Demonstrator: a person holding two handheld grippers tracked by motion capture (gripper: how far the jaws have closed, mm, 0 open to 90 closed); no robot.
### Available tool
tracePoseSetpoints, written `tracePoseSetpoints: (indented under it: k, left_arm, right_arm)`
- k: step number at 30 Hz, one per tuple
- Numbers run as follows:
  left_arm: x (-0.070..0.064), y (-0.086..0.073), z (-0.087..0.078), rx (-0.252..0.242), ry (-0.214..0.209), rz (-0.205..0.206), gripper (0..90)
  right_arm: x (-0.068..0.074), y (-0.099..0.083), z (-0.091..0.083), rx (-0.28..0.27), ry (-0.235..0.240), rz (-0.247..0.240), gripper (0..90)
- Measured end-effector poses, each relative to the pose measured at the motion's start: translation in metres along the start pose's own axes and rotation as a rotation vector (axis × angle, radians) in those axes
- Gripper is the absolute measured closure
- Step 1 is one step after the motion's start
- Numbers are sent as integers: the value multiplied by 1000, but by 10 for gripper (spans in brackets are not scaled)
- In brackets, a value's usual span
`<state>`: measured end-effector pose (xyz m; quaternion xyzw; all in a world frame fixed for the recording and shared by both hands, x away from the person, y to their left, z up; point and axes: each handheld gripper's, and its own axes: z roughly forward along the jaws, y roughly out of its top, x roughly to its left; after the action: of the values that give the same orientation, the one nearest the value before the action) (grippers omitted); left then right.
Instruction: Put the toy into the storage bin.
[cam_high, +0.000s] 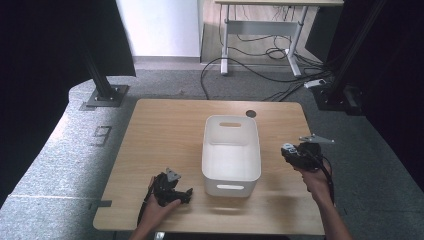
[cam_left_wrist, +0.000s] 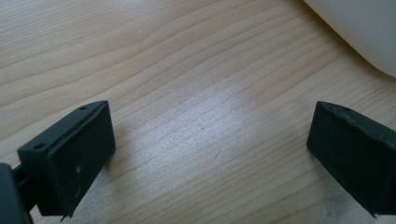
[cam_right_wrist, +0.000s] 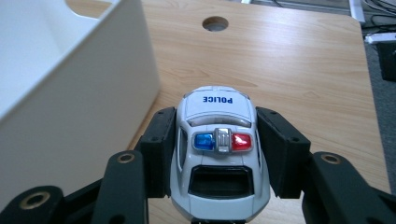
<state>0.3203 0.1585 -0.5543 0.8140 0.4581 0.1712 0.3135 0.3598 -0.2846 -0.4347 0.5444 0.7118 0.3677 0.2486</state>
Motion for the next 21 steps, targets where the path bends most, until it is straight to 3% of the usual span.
tracePoseSetpoints:
  k: [21]
  left_arm:
    - [0,0,0,0,0,0,9]
  right_arm:
    - [20,23,-5,-36,36,-15,503]
